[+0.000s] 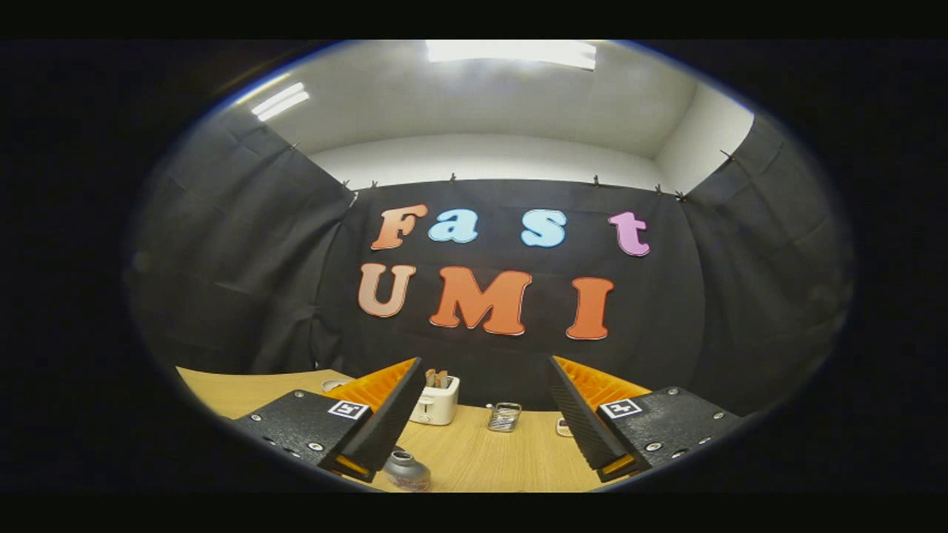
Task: Take the bottle from table, then pour the juice into the cup, finally place the bottle on the coaster
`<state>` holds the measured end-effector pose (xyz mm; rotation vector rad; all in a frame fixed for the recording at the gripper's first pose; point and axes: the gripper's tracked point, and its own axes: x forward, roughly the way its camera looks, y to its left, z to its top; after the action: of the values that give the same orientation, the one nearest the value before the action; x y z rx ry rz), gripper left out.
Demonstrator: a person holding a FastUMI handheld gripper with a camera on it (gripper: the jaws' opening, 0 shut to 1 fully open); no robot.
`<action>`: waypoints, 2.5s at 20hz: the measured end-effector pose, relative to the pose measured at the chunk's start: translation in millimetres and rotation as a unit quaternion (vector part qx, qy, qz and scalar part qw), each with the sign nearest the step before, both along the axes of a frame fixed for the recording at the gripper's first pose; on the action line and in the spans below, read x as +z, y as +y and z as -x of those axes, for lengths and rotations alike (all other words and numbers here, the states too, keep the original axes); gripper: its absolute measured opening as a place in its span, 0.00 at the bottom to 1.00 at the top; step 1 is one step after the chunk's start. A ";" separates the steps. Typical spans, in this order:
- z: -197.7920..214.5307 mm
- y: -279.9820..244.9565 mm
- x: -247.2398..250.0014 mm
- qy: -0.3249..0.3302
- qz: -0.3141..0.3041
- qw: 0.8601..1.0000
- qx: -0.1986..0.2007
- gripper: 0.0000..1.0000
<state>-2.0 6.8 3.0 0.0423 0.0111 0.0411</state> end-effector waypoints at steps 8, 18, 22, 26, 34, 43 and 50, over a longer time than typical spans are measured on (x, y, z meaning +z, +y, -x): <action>14.4 39.6 -46.4 0.029 -0.027 0.998 0.053 0.97; 26.1 79.4 -118.4 0.085 -0.046 0.990 0.105 0.97; 32.1 86.1 -152.6 0.116 -0.058 0.985 0.115 0.98; 36.0 97.9 -174.1 0.129 -0.062 0.981 0.133 0.98; 42.8 113.7 -229.4 0.183 -0.073 0.969 0.148 0.98; 53.1 117.7 -282.3 0.249 -0.086 0.955 0.136 0.92; 56.5 118.6 -290.1 0.269 -0.072 0.951 0.134 0.80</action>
<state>-58.6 125.3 -287.1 0.1970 0.5604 0.3028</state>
